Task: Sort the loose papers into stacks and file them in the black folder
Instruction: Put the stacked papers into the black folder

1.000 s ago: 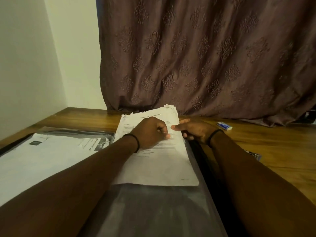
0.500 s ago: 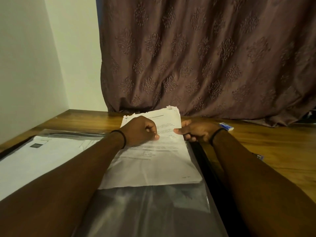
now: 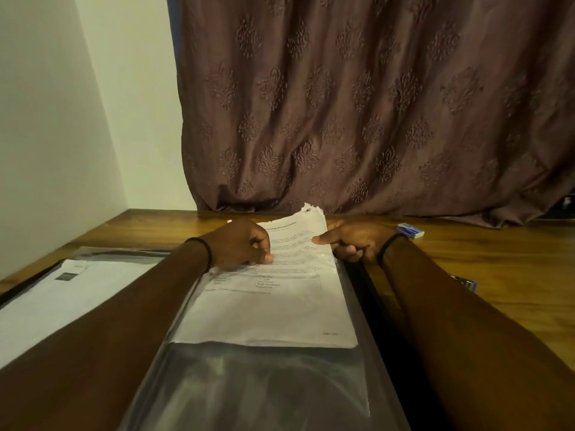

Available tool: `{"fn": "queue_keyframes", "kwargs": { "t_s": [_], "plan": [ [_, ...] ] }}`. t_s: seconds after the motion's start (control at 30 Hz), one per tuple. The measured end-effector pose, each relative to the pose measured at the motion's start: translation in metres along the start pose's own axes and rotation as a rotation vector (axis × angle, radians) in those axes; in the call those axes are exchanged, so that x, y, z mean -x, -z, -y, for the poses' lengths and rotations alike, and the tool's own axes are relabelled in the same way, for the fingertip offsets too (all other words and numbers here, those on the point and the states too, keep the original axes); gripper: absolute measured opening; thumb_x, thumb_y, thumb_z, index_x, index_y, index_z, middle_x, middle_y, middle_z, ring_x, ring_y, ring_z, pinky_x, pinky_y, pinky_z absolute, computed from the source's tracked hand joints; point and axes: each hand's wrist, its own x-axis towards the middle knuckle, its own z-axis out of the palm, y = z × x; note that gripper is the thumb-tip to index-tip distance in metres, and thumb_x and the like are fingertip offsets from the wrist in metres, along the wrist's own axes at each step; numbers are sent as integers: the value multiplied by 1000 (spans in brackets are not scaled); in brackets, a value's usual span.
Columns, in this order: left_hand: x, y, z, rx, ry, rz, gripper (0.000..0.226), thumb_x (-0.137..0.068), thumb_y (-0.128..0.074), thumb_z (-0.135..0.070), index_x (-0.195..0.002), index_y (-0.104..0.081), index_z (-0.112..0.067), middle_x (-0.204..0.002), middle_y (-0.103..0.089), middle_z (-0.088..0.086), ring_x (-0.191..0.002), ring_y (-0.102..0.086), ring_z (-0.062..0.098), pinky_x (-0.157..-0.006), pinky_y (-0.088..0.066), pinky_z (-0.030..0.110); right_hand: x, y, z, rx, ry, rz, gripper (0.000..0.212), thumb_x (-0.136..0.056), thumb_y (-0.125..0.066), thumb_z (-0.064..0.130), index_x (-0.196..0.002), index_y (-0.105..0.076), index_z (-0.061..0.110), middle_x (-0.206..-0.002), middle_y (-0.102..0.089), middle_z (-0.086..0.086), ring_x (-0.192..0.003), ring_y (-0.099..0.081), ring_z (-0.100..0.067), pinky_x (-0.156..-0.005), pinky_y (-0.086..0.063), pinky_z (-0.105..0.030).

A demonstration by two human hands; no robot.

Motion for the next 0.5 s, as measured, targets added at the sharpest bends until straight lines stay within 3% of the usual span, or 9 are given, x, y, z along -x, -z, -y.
{"fn": "queue_keyframes", "kwargs": {
  "t_s": [0.03, 0.07, 0.13, 0.23, 0.33, 0.4, 0.5],
  "plan": [
    [-1, 0, 1, 19, -4, -9, 21, -83, -76, -23, -68, -64, -15, -59, -57, -6, -56, -49, 7, -59, -42, 22, 0, 2, 1, 14, -64, 2, 58, -91, -64, 38, -117, -55, -12, -68, -43, -11, -34, -22, -6, -39, -7, -18],
    [0, 0, 1, 42, -1, -5, 21, -84, -75, -25, -71, -66, -13, -64, -59, 1, -59, -50, 11, -61, -43, 25, 1, 2, 3, 35, -122, 0, 43, -92, -62, 41, -87, -60, -2, -56, -39, -5, -34, -22, -7, -43, -5, -21],
    [0, -4, -7, 66, 8, 37, 28, -86, -72, -33, -80, -67, -6, -73, -61, 8, -65, -50, 15, -64, -43, 27, 3, 1, 5, 48, -152, -53, 43, -95, -58, 41, -63, -41, 16, -44, -34, 2, -34, -21, -7, -42, -7, -21],
    [-6, -23, -39, 11, -33, 90, 35, -88, -68, -39, -81, -68, -5, -74, -63, 1, -66, -52, 8, -68, -44, 24, 0, -6, 4, 19, -120, -109, 44, -94, -61, 37, -61, -37, 19, -45, -34, 2, -36, -20, -8, -39, -12, -20],
    [-22, -38, -59, 12, -68, 0, 21, -84, -73, -26, -67, -71, -16, -60, -64, -7, -56, -53, 0, -66, -46, 25, 3, -4, 4, -58, -142, -116, 43, -91, -62, 32, -59, -37, 19, -43, -34, 4, -33, -20, -6, -36, -12, -16],
    [-31, -41, -58, 66, -35, -87, 15, -80, -77, -19, -66, -72, -16, -57, -64, -8, -53, -53, -2, -67, -48, 25, 8, 0, 3, -88, -180, -72, 43, -90, -62, 32, -58, -37, 18, -43, -33, 4, -31, -21, -5, -35, -14, -15],
    [-28, -45, -59, 126, -14, -85, 15, -82, -76, -20, -69, -72, -13, -57, -65, -5, -51, -52, -1, -64, -48, 23, 7, 2, 2, -45, -212, -60, 42, -89, -63, 32, -58, -39, 18, -41, -33, 4, -30, -21, -5, -34, -14, -14]
  ]
}}
